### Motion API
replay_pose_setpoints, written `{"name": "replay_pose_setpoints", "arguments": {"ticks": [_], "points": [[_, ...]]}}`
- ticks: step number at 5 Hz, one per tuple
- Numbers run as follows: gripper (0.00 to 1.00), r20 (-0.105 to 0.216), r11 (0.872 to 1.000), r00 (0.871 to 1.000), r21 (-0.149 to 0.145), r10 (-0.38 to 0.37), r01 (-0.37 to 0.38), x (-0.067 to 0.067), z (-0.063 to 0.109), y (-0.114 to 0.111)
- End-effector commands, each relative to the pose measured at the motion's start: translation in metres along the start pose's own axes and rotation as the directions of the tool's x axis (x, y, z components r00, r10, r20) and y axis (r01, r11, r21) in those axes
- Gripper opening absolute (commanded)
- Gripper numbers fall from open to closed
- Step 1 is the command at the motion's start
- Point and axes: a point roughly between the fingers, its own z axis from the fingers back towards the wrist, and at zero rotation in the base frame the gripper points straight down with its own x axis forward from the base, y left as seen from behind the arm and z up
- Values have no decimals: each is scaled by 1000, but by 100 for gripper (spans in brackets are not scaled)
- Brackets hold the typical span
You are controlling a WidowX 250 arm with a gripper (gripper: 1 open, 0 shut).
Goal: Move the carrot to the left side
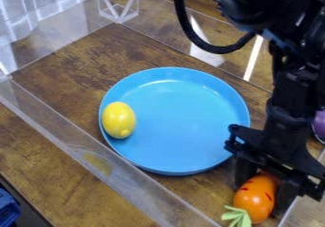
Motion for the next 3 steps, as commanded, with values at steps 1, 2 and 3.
{"name": "replay_pose_setpoints", "arguments": {"ticks": [1,2,3], "points": [[0,-23,997,997,5,-78,78,-8,-7,-12],[0,-30,996,995,7,-91,91,-9,-7,-13],[0,-36,995,994,9,-103,103,-9,-8,-14]]}}
